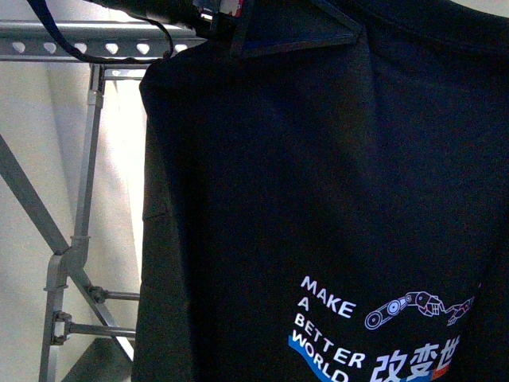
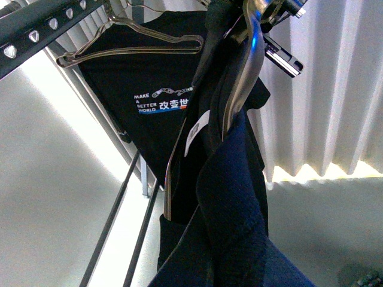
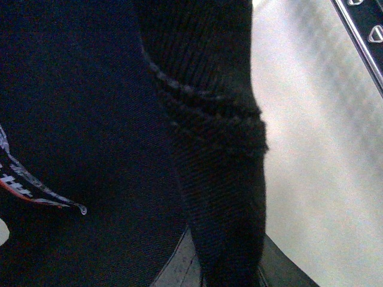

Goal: Hang clothes on hanger

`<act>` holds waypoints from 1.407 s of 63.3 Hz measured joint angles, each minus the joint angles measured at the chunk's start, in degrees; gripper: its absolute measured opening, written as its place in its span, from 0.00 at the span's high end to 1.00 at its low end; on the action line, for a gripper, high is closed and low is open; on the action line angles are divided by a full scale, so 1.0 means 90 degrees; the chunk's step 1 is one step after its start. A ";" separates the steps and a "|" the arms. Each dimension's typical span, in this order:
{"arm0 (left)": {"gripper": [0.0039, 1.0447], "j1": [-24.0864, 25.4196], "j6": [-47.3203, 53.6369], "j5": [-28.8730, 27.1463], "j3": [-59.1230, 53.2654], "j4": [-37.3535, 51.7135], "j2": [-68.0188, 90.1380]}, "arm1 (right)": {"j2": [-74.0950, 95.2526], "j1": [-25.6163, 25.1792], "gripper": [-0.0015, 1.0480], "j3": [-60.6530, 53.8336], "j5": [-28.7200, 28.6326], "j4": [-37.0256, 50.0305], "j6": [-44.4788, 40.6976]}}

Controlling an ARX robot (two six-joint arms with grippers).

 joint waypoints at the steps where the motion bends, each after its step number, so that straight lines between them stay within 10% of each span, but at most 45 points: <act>1: 0.96 0.0000 -0.0005 0.0000 -0.0002 0.0000 0.0000 | 0.0007 0.0000 0.94 -0.0012 -0.0007 0.0022 0.0012; 27: 0.96 -0.0002 -0.0185 -0.0121 -0.0046 0.0005 0.0000 | 0.0415 -0.0039 0.94 0.0051 -0.0177 0.0335 0.0250; 54: 0.20 0.0049 -0.1020 0.0129 -0.0107 0.1336 -0.0476 | 0.0763 -0.0503 0.94 0.0090 0.0294 0.0316 0.0792; 59: 0.04 0.0214 -0.1331 -0.0379 -0.0338 0.2040 -0.0646 | 0.0753 -0.0508 0.94 0.0073 0.0270 0.0406 0.0913; 79: 0.06 0.1727 -0.2747 -0.3101 -0.2008 0.4486 -0.1751 | 0.0092 -0.0549 0.94 -0.0471 0.0338 0.0267 0.1865; 89: 0.06 0.2103 -0.3874 -0.5180 -0.3174 0.4010 -0.2795 | -0.0068 -0.0602 0.94 -0.0423 0.0826 0.0653 0.3269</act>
